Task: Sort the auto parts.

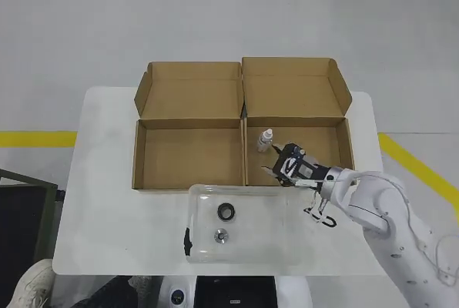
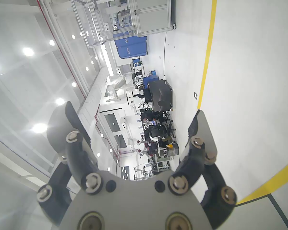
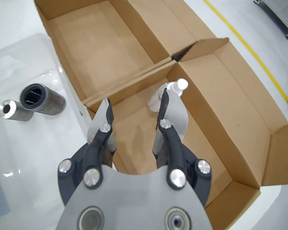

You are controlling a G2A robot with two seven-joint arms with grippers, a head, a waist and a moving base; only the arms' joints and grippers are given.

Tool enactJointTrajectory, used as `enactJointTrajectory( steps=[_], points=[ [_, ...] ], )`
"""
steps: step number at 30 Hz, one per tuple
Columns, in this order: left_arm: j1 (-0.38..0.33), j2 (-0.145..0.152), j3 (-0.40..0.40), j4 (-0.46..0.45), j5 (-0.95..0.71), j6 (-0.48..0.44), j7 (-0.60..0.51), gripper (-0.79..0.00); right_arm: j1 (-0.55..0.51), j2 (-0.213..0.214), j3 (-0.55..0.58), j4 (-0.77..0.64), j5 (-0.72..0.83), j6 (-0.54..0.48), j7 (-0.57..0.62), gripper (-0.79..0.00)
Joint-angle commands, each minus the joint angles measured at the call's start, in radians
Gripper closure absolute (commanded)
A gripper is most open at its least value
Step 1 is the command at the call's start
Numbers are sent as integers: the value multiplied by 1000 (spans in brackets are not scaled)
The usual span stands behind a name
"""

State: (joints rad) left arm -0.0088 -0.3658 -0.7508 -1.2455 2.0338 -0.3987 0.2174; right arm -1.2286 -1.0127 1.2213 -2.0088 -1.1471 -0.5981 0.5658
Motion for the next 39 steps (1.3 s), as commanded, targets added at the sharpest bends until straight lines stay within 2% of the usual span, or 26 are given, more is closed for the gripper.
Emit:
enactJointTrajectory(
  steps=[1,11,28,32,36,39],
  points=[
    [0,0,0,0,0,0,0,-785,-18,1,-11,-30,-11,-14,-15,-363],
    [0,0,0,0,0,0,0,-785,-36,-8,-111,-72,-79,-40,-76,-366],
    [0,0,0,0,0,0,0,-785,-16,-35,-303,-25,-225,-34,-86,-391],
    [0,0,0,0,0,0,0,-785,-14,-39,-323,-12,-242,-31,-84,-431],
    [0,0,0,0,0,0,0,-785,-14,-42,-338,6,-253,-33,-82,-557],
    [0,0,0,0,0,0,0,-785,-14,-44,-344,22,-261,-32,-82,-579]
  ],
)
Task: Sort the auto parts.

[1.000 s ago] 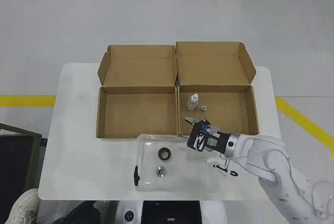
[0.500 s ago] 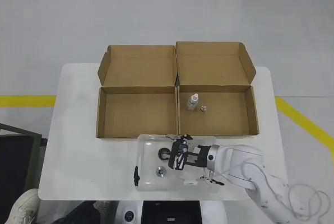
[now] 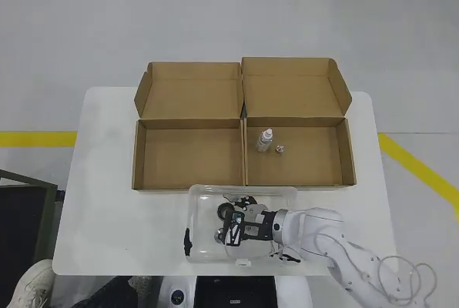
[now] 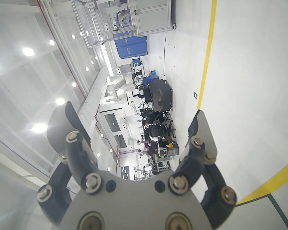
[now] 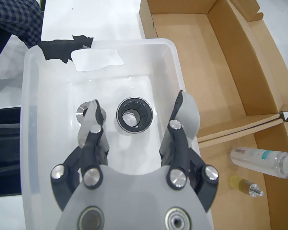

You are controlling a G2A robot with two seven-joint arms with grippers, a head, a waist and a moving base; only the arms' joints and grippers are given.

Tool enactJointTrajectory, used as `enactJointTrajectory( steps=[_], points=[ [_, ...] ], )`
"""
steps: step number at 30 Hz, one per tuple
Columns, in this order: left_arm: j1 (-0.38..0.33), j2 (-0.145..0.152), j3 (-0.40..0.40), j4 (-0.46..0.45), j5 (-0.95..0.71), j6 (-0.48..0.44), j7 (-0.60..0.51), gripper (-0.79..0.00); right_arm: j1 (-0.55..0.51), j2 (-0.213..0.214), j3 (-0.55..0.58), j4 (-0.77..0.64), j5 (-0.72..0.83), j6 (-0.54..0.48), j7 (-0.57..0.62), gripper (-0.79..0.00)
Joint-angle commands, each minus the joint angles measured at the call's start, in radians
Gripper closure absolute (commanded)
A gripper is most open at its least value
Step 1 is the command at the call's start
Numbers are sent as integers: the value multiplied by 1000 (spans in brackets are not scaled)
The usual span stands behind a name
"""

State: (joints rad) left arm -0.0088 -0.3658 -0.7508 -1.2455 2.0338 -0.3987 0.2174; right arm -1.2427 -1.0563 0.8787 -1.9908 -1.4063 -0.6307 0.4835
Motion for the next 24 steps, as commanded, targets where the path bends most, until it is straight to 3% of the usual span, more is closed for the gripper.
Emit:
enactJointTrajectory(
  steps=[1,24],
  points=[
    [0,0,0,0,0,0,0,-785,0,-1,-2,9,-3,2,-1,-585],
    [0,0,0,0,0,0,0,-785,98,-38,-55,182,70,12,1,-536]
  ],
)
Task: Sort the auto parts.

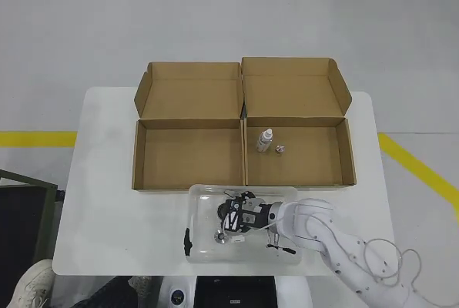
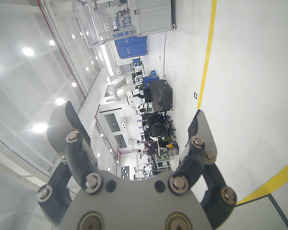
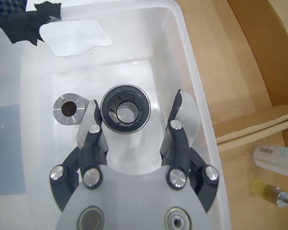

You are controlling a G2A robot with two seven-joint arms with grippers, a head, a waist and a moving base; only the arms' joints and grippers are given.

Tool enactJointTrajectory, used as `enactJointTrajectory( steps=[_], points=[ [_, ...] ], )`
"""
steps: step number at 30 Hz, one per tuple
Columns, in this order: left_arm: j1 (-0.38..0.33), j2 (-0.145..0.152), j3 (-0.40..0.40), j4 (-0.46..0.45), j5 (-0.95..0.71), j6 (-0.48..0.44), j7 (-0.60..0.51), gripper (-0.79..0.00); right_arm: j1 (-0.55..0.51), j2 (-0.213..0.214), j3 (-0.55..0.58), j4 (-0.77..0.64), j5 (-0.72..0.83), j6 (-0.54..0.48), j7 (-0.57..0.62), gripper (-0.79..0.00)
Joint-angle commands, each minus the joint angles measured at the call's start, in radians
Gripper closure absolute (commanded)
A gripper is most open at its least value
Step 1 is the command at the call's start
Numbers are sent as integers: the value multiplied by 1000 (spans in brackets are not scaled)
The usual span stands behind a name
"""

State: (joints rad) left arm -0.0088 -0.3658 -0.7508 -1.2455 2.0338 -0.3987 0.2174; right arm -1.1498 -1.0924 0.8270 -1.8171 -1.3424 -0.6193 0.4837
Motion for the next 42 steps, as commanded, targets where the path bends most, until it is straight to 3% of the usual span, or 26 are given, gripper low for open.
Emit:
enactJointTrajectory(
  steps=[1,12,20,24,29,42],
  points=[
    [0,0,0,0,0,0,0,-785,11,-4,-7,16,13,0,1,-533],
    [0,0,0,0,0,0,0,-785,57,-25,-39,86,59,-21,-2,-514],
    [0,0,0,0,0,0,0,-785,77,-37,-59,119,80,-35,-3,-376],
    [0,0,0,0,0,0,0,-785,82,-40,-62,127,90,-44,-10,-243],
    [0,0,0,0,0,0,0,-785,82,-41,-57,129,104,-64,-27,0],
    [0,0,0,0,0,0,0,-785,56,-31,-15,120,152,-132,-94,0]
  ],
)
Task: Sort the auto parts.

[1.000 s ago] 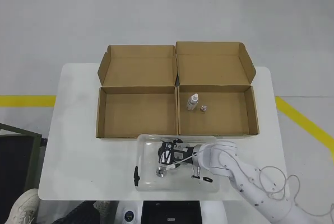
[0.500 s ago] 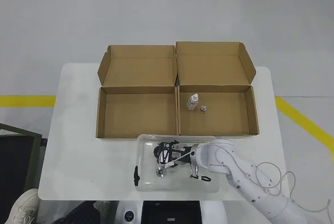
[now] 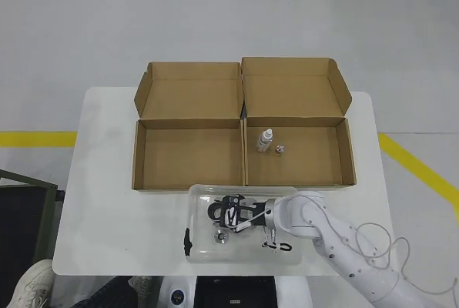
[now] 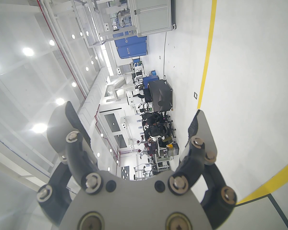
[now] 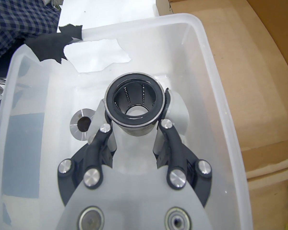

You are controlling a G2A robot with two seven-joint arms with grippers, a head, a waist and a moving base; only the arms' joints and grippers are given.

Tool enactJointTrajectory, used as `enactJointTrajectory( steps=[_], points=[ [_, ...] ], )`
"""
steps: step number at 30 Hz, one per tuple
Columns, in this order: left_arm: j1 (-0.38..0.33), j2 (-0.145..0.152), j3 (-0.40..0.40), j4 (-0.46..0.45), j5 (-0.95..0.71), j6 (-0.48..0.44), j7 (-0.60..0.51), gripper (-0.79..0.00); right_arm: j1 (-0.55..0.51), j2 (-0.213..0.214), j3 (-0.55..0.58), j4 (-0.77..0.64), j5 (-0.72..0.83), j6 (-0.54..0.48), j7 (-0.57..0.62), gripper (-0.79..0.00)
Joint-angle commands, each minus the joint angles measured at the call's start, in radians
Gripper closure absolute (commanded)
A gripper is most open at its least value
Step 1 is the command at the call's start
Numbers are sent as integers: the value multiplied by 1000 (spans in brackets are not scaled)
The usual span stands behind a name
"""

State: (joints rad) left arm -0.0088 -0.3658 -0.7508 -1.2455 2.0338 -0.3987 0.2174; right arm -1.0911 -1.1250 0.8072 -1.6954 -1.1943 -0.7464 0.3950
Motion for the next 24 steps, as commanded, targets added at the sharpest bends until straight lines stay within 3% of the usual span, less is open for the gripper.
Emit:
enactJointTrajectory(
  steps=[1,24],
  points=[
    [0,0,0,0,0,0,0,-785,-6,3,10,-3,7,-12,-11,0],
    [0,0,0,0,0,0,0,-785,-85,40,175,-67,176,-134,-195,0]
  ],
)
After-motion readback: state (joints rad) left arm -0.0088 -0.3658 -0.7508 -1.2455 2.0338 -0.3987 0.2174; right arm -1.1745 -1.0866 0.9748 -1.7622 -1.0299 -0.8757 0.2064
